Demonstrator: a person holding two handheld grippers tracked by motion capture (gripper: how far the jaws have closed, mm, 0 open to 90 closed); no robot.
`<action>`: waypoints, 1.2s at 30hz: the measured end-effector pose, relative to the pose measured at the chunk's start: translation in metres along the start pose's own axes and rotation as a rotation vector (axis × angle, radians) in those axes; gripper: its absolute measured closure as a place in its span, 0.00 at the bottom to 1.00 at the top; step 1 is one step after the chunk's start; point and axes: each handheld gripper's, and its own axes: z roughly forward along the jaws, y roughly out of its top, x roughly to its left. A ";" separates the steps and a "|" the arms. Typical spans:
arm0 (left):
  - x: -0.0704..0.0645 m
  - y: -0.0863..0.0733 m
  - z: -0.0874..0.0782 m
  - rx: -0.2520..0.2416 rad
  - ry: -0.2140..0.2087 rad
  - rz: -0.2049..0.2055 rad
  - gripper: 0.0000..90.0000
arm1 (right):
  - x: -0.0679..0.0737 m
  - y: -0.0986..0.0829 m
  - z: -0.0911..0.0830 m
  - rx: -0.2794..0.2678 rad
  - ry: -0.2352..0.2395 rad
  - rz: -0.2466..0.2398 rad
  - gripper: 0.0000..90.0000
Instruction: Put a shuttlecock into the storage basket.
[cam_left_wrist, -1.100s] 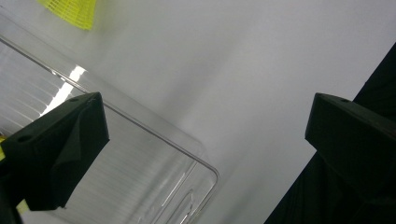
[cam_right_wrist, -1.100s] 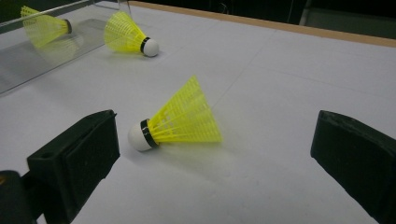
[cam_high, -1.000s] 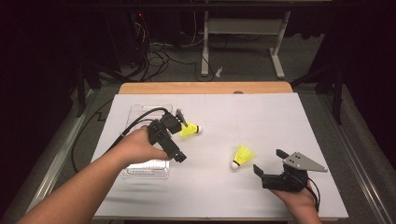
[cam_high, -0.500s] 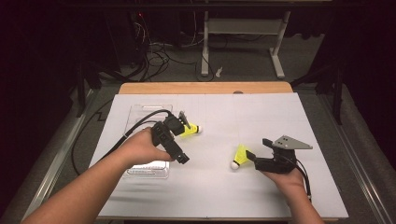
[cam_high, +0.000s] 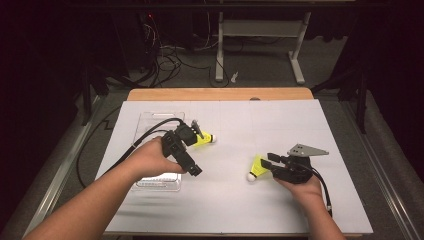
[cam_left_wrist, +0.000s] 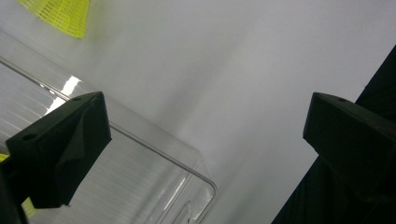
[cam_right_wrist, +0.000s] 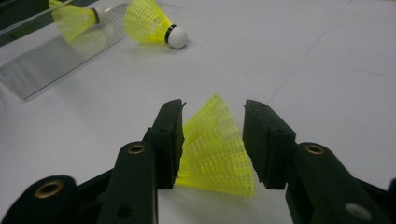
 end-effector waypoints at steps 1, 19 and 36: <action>0.000 0.000 0.000 0.000 -0.001 0.002 0.03 | 0.000 0.000 0.001 0.010 0.001 -0.002 0.67; -0.003 -0.001 0.002 -0.006 0.009 0.014 0.04 | 0.004 -0.003 -0.011 0.037 0.033 -0.063 1.00; -0.005 -0.006 -0.005 -0.037 0.010 0.023 0.04 | 0.012 -0.002 -0.031 -0.059 0.036 -0.045 1.00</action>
